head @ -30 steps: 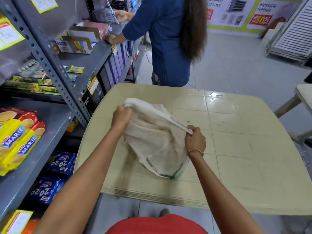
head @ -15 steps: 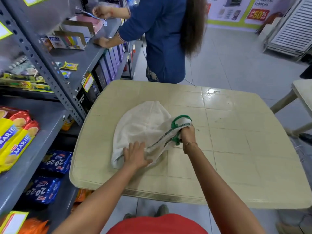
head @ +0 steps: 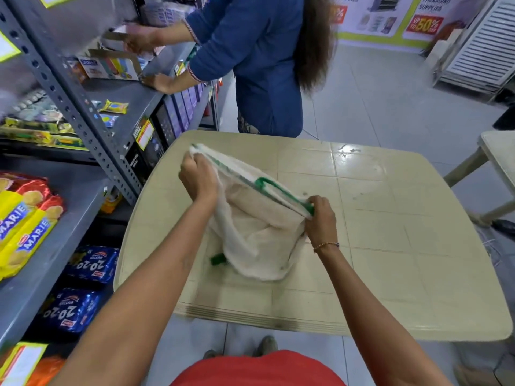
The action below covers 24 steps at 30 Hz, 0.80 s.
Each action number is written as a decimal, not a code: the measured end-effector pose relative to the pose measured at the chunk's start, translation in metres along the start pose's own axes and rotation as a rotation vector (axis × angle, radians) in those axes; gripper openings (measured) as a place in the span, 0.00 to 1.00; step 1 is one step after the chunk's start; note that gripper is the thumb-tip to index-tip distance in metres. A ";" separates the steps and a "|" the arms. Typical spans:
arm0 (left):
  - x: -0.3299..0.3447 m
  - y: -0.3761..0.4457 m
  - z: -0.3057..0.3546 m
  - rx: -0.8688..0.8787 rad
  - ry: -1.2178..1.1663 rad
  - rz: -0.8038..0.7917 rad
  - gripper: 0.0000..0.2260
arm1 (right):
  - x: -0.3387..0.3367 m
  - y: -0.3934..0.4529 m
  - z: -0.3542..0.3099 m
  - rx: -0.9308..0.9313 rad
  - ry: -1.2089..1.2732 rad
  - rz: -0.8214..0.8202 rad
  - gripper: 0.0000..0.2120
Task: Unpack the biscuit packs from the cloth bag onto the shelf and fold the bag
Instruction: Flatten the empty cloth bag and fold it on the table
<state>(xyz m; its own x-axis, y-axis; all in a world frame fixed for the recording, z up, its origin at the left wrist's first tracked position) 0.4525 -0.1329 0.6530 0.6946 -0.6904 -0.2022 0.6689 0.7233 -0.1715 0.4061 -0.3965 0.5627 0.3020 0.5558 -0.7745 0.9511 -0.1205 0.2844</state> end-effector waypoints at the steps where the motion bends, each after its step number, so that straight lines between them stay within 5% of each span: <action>1: -0.001 0.006 0.014 0.002 -0.089 0.029 0.17 | -0.003 -0.003 0.005 0.018 -0.036 0.035 0.20; 8: -0.012 0.048 0.031 -0.044 -0.062 0.106 0.18 | -0.051 0.027 -0.014 0.073 0.184 0.421 0.24; 11: -0.011 0.058 0.029 -0.086 -0.082 0.067 0.18 | -0.071 0.045 -0.022 0.041 0.111 0.533 0.24; 13: -0.009 0.057 0.028 -0.101 -0.128 0.036 0.17 | -0.075 0.049 -0.014 0.176 0.064 0.586 0.24; 15: -0.005 0.055 0.024 -0.121 -0.173 -0.006 0.16 | -0.067 0.051 0.006 0.452 0.108 0.493 0.21; 18: -0.001 0.061 0.015 -0.175 -0.134 -0.041 0.16 | -0.038 0.045 0.027 0.819 0.494 0.163 0.14; 24: 0.019 0.079 0.034 -0.200 -0.213 -0.201 0.13 | -0.039 0.076 0.018 0.740 0.520 0.149 0.10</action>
<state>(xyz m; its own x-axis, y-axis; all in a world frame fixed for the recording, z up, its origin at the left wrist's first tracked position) 0.5279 -0.0895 0.6681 0.6077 -0.7921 0.0572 0.7478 0.5465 -0.3771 0.4682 -0.4425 0.6041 0.5281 0.7711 -0.3558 0.7577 -0.6170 -0.2126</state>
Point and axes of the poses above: each hand's wrist, its own y-axis towards the middle knuckle, its own x-axis out of the palm, z = x × y, the point moved 3 cm from there along y, towards the middle knuckle, and after that the axes turned 9 degrees about -x, right-handed, at the moved point
